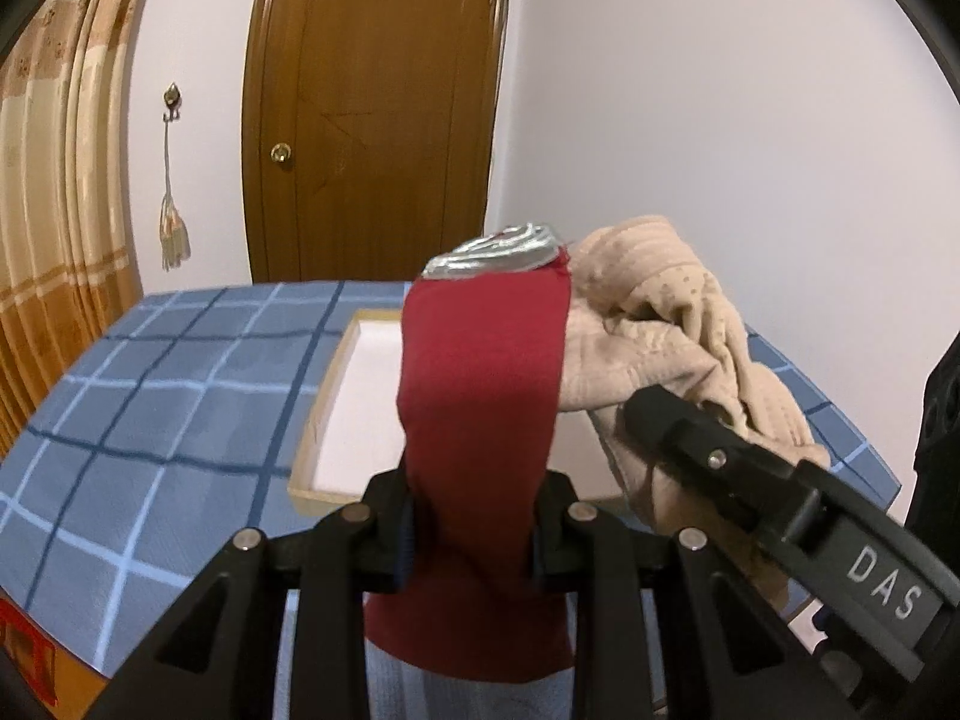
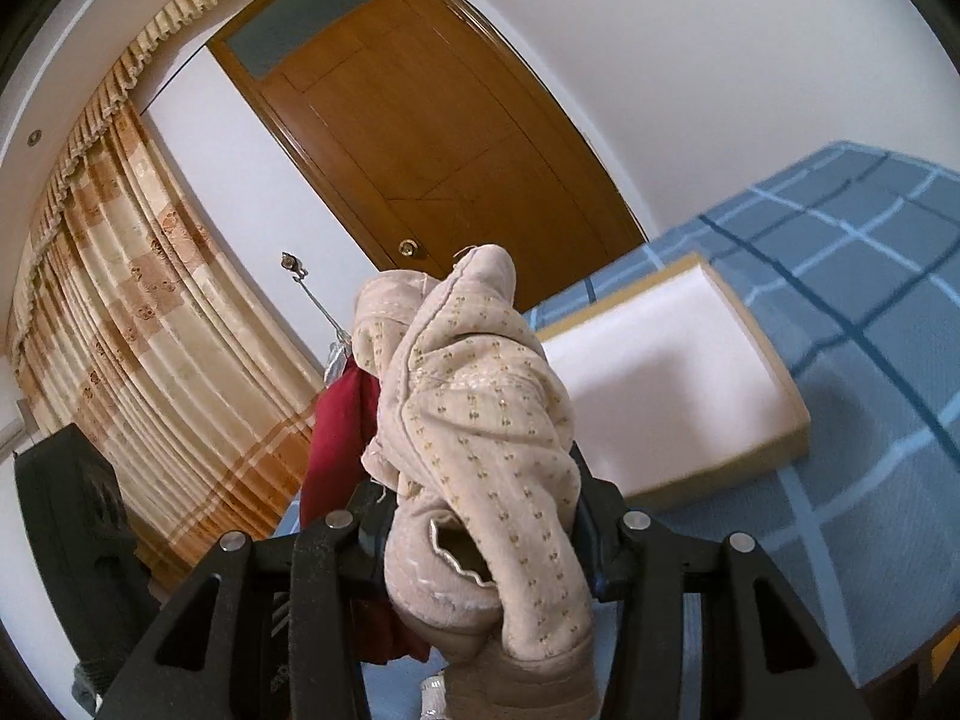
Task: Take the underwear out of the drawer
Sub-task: 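Carry the beige underwear and red sock over the white tray with both tools, then lower both garments into the tray and open both tools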
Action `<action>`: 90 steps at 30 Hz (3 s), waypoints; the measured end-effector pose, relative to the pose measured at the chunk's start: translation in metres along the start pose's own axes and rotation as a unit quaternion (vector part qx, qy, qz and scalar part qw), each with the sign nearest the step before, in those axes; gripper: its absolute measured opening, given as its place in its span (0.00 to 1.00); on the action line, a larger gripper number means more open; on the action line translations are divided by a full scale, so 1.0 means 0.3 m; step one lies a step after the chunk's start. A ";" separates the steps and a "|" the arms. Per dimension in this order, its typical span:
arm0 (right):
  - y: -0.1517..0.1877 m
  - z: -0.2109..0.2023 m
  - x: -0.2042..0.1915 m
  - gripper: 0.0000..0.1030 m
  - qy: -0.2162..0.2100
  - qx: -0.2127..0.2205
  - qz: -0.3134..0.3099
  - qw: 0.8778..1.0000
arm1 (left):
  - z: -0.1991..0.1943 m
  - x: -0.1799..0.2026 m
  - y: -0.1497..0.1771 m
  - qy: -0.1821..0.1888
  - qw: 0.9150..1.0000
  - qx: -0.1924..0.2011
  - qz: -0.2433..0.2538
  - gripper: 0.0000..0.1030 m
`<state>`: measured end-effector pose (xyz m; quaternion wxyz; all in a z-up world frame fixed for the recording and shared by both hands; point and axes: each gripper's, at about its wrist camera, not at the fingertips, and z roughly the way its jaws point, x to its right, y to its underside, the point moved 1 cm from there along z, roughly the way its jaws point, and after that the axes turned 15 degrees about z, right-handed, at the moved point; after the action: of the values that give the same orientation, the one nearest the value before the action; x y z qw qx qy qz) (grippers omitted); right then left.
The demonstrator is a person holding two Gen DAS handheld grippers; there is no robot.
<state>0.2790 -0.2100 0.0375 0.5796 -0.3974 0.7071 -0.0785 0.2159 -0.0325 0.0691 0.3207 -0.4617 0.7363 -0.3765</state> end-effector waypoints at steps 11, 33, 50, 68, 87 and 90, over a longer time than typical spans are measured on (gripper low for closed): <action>-0.077 0.033 -0.087 0.48 -0.005 0.023 -0.020 1.000 | 0.058 -0.014 -0.095 -0.018 1.000 0.020 0.015 0.25; -0.123 0.451 -0.017 0.48 0.068 0.033 -0.037 0.996 | 0.446 -0.149 -0.082 -0.047 0.998 -0.035 0.002 0.25; -0.137 0.666 0.033 0.49 0.092 0.005 -0.097 0.991 | 0.572 -0.199 -0.029 -0.069 0.995 -0.074 -0.016 0.31; -0.133 0.789 -0.004 0.60 0.073 -0.094 -0.176 0.977 | 0.612 -0.208 -0.019 -0.105 0.987 -0.122 -0.022 0.84; -0.137 0.477 -0.055 0.74 0.080 0.128 -0.192 0.970 | 0.470 -0.156 -0.049 -0.161 0.987 -0.010 0.012 0.90; -0.108 0.414 -0.083 0.78 0.096 0.169 -0.219 0.956 | 0.455 -0.152 -0.049 -0.159 0.987 0.004 0.014 0.90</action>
<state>0.4043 -0.1721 0.0358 0.5368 -0.4290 0.6313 -0.3596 0.3510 -0.0298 0.0176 0.4408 -0.5035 0.6812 -0.2969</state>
